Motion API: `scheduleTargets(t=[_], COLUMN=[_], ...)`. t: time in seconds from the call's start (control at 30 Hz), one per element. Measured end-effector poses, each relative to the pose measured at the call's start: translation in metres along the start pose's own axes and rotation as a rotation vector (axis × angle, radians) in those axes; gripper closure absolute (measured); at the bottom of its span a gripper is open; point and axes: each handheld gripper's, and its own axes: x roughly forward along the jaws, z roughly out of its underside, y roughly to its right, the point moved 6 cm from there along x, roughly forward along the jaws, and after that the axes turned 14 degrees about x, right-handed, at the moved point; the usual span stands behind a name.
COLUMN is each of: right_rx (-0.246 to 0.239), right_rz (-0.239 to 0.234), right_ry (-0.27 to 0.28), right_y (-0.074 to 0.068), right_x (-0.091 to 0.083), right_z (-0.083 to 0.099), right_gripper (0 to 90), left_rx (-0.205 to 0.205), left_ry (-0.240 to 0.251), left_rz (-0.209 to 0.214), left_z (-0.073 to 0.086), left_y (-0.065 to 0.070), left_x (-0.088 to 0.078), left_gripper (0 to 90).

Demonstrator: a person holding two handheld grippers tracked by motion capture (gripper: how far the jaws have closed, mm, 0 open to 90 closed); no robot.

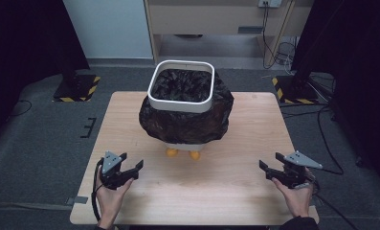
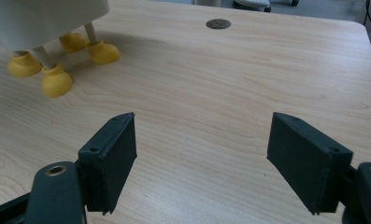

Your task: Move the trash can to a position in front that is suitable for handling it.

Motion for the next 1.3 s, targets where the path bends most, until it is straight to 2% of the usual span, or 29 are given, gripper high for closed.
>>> scheduleTargets(t=[0.13,0.33,0.53,0.83,1.0,1.3], right_rx=[-0.005,-0.006,-0.027,-0.047,-0.058,-0.056], right_rz=[-0.001,-0.013,-0.025,-0.035,-0.038,-0.073], right_ry=[0.014,0.041,0.066,0.078,0.109,0.163], right_y=[-0.002,-0.008,-0.014,-0.02,-0.025,-0.036], right_x=[0.0,-0.003,-0.003,-0.001,0.001,0.001], right_z=[-0.004,-0.011,-0.02,-0.029,-0.04,-0.057], right_gripper=[24.0,24.0,24.6,24.3,24.2,24.3], left_rx=[0.004,0.002,0.016,0.027,0.034,0.031], left_ry=[0.023,0.027,0.039,0.063,0.079,0.092], left_rz=[0.004,0.012,0.017,0.01,0.01,0.005], left_z=[-0.006,-0.01,-0.017,-0.029,-0.036,-0.042], left_y=[-0.001,-0.002,-0.002,-0.006,-0.009,-0.012], left_x=[0.0,0.003,0.003,0.002,0.003,0.003], left_gripper=[26.4,26.5,26.8,26.8,26.9,27.6])
